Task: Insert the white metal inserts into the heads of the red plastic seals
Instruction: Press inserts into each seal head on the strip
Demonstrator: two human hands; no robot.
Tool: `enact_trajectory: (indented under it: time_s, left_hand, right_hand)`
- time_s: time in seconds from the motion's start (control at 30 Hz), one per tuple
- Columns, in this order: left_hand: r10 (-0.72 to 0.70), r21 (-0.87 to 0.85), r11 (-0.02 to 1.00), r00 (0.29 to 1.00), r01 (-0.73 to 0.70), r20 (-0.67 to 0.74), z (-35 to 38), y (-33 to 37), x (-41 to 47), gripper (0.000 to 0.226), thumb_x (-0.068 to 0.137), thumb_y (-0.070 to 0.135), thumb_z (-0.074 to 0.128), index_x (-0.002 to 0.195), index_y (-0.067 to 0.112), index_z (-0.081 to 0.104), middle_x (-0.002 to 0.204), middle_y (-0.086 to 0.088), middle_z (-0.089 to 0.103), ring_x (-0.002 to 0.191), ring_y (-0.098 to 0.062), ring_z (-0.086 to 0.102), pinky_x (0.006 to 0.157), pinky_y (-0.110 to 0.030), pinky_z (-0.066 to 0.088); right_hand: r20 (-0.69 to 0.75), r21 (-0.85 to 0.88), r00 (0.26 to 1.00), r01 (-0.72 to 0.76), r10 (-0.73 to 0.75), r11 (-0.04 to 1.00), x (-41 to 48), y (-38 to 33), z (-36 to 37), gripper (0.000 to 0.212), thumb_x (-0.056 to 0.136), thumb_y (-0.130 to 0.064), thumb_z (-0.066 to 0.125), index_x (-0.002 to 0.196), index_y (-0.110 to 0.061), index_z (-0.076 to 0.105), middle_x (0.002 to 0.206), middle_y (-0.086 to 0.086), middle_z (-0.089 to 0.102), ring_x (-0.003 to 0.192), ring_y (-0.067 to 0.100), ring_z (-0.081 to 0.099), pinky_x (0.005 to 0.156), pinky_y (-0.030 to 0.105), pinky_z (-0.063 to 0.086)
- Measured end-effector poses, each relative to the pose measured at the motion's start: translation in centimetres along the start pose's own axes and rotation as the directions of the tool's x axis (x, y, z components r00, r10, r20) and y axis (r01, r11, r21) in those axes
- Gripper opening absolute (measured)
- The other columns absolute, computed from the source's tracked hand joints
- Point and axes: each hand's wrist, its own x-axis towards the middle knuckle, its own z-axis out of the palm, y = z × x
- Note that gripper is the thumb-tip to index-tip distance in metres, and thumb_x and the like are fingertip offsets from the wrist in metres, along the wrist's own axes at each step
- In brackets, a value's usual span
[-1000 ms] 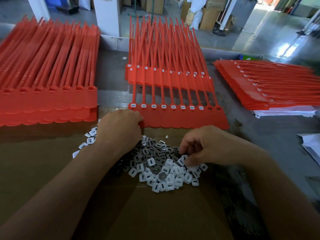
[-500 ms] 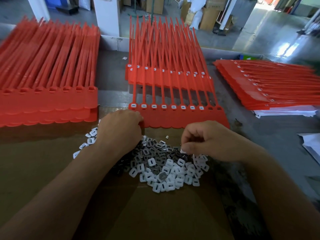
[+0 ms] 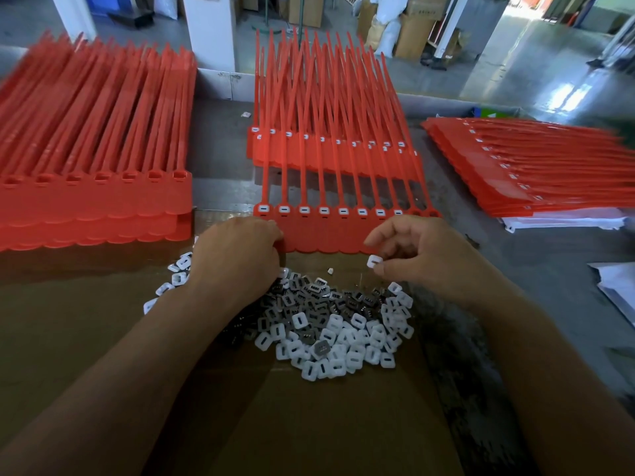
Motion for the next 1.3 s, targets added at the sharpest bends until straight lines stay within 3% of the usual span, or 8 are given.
enact_trajectory:
  time_s: [0.13, 0.27, 0.43, 0.67, 0.93, 1.03, 1.13, 1.3]
  left_hand:
    - [-0.001, -0.009, 1.0, 1.0, 0.001, 0.005, 0.0, -0.1, 0.0, 0.033, 0.088, 0.016, 0.041, 0.112, 0.022, 0.063, 0.119, 0.004, 0.062, 0.106, -0.018, 0.057, 0.085, -0.032, 0.044]
    - [0.002, -0.013, 1.0, 1.0, -0.002, 0.002, 0.0, -0.1, -0.1, 0.033, 0.088, 0.015, 0.041, 0.111, 0.021, 0.064, 0.118, 0.003, 0.063, 0.106, -0.018, 0.057, 0.085, -0.032, 0.044]
    - [0.003, -0.008, 1.0, 1.0, -0.003, -0.003, 0.1, -0.1, 0.0, 0.033, 0.087, 0.014, 0.041, 0.11, 0.021, 0.064, 0.116, 0.003, 0.063, 0.104, -0.018, 0.058, 0.084, -0.032, 0.045]
    - [0.003, 0.001, 1.0, 1.0, -0.003, -0.004, 0.3, -0.1, 0.0, 0.034, 0.087, 0.014, 0.04, 0.111, 0.021, 0.064, 0.118, 0.003, 0.062, 0.106, -0.018, 0.057, 0.085, -0.031, 0.044]
    - [-0.001, -0.001, 1.0, 1.0, 0.001, -0.001, 0.2, -0.2, 0.0, 0.034, 0.087, 0.014, 0.041, 0.112, 0.022, 0.063, 0.119, 0.003, 0.062, 0.107, -0.018, 0.057, 0.086, -0.032, 0.044]
    - [-0.002, 0.007, 1.0, 1.0, 0.002, 0.005, 0.3, -0.2, 0.1, 0.034, 0.087, 0.013, 0.041, 0.111, 0.021, 0.063, 0.118, 0.003, 0.062, 0.106, -0.018, 0.057, 0.085, -0.031, 0.045]
    - [-0.006, 0.008, 1.0, 1.0, 0.006, -0.004, 0.4, -0.1, 0.1, 0.035, 0.087, 0.013, 0.041, 0.112, 0.022, 0.063, 0.118, 0.004, 0.062, 0.105, -0.018, 0.057, 0.083, -0.03, 0.044]
    - [0.0, 0.008, 1.0, 1.0, 0.0, -0.011, 0.3, -0.1, 0.1, 0.035, 0.087, 0.013, 0.041, 0.113, 0.023, 0.062, 0.119, 0.004, 0.062, 0.106, -0.018, 0.057, 0.083, -0.03, 0.044]
  right_hand:
    - [-0.038, -0.038, 0.999, 0.016, -0.018, 0.999, 0.1, 0.2, 0.2, 0.018, 0.076, -0.006, 0.071, 0.078, -0.024, 0.067, 0.071, -0.003, 0.068, 0.064, 0.0, 0.061, 0.065, 0.01, 0.049]
    - [-0.071, -0.095, 0.996, 0.041, -0.047, 0.995, 0.4, 0.7, -0.1, 0.019, 0.079, -0.007, 0.069, 0.077, -0.026, 0.066, 0.077, -0.002, 0.068, 0.071, 0.007, 0.062, 0.068, 0.014, 0.048]
    - [-0.214, -0.046, 0.977, 0.003, -0.013, 0.999, 1.3, 2.4, -1.5, 0.022, 0.079, -0.002, 0.068, 0.076, -0.024, 0.066, 0.074, -0.008, 0.065, 0.064, -0.007, 0.057, 0.065, 0.005, 0.044]
    - [-0.47, -0.058, 0.88, -0.114, 0.074, 0.992, 3.6, 4.9, -3.8, 0.012, 0.08, -0.004, 0.067, 0.083, -0.015, 0.065, 0.075, 0.001, 0.063, 0.067, 0.008, 0.054, 0.067, 0.023, 0.043]
    - [-0.487, -0.021, 0.86, -0.184, 0.151, 0.983, 5.5, 6.3, -4.0, 0.009, 0.084, -0.004, 0.063, 0.087, -0.012, 0.065, 0.071, -0.008, 0.057, 0.062, 0.001, 0.048, 0.06, 0.016, 0.038]
    - [-0.5, -0.003, 0.849, -0.201, 0.173, 0.98, 5.8, 6.4, -3.7, 0.01, 0.084, -0.004, 0.062, 0.089, -0.01, 0.067, 0.076, -0.003, 0.058, 0.068, 0.006, 0.051, 0.062, 0.014, 0.038]
    - [-0.496, -0.016, 0.848, -0.226, 0.188, 0.974, 5.9, 6.2, -3.5, 0.01, 0.083, -0.004, 0.063, 0.091, -0.006, 0.068, 0.081, 0.004, 0.06, 0.078, 0.014, 0.053, 0.065, 0.021, 0.04]
    - [-0.486, -0.04, 0.848, -0.263, 0.212, 0.964, 5.8, 6.3, -3.5, 0.006, 0.081, -0.007, 0.066, 0.084, -0.012, 0.068, 0.088, 0.004, 0.063, 0.084, 0.015, 0.055, 0.08, 0.028, 0.042]
